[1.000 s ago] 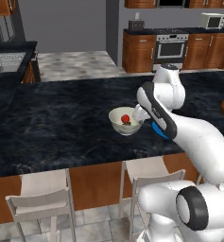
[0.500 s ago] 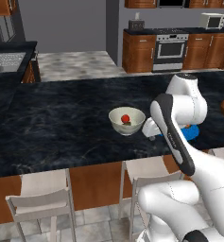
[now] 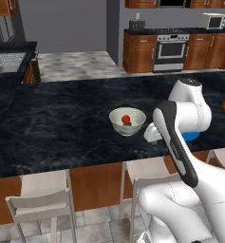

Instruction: Take the fruits from the plate on the dining counter and place two fruits in each bowl.

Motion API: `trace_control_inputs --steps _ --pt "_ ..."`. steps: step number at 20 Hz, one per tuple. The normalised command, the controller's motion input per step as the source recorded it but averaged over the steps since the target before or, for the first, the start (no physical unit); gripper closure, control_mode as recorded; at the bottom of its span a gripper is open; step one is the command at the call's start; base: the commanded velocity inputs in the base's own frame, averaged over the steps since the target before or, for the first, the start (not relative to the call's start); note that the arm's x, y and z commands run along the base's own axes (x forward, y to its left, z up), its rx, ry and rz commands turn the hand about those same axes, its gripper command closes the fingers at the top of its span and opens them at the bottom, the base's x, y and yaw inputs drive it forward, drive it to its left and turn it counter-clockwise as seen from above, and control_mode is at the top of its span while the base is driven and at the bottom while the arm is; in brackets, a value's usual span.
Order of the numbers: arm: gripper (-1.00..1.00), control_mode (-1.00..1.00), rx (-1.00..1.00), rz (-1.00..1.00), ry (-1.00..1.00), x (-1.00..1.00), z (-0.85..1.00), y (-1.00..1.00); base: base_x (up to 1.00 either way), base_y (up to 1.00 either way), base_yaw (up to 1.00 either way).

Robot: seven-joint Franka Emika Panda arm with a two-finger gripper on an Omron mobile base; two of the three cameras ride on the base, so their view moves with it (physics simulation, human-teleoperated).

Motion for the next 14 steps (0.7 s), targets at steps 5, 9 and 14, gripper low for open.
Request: trace_control_inputs --steps 5,9,14 --pt "-1.00 1.00 0.00 0.00 0.00 0.00 0.00 0.00 -0.15 -0.17 0.00" --pt "-1.00 1.00 0.00 0.00 0.00 0.00 0.00 0.00 -0.40 -1.00 -0.11" --pt "-1.00 1.00 0.00 0.00 0.00 0.00 0.00 0.00 0.07 -0.95 -0.05"
